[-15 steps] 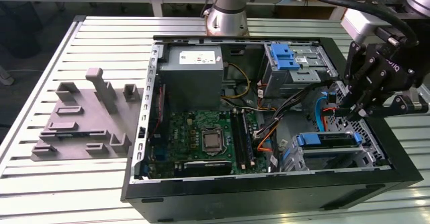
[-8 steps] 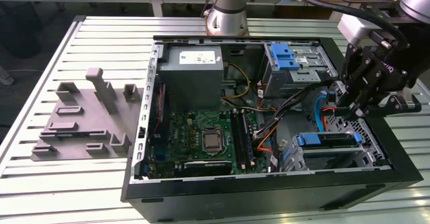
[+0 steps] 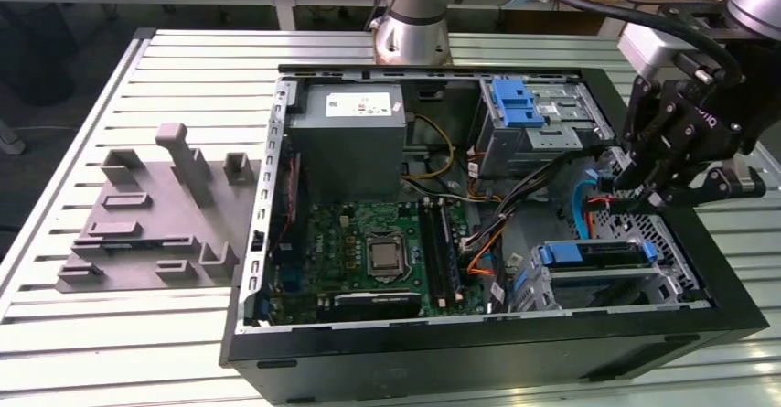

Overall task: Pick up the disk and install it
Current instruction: 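Insert the first disk wire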

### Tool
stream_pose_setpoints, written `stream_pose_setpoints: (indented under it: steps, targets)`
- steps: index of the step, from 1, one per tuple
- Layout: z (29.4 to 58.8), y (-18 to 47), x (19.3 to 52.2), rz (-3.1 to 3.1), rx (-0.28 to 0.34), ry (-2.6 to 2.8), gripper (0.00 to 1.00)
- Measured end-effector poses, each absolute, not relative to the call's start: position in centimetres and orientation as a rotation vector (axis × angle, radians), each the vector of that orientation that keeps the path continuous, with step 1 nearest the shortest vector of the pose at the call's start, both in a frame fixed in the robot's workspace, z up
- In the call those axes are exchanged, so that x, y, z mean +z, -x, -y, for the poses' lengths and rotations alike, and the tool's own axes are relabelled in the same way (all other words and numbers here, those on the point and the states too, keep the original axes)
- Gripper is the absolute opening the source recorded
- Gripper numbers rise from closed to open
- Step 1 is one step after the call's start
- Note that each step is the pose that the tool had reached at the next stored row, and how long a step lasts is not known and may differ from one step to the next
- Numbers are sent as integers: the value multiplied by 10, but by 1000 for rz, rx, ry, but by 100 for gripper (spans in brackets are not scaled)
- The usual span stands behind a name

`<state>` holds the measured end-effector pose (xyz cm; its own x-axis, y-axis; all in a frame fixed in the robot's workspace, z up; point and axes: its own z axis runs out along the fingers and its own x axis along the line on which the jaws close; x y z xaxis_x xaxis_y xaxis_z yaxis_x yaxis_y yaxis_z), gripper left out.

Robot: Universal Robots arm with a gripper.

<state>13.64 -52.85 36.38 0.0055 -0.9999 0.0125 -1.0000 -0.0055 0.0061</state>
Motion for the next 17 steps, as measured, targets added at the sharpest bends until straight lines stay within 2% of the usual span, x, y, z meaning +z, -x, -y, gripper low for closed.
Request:
stream_pose_setpoints:
  steps: [5, 12, 14, 17]
  targets:
    - [528, -134, 360, 2202, 37, -2214, 35]
    - [526, -134, 356, 2203, 42, -2215, 34]
    - [526, -134, 355, 2204, 42, -2215, 21]
    - [526, -134, 354, 2204, 43, -2215, 16]
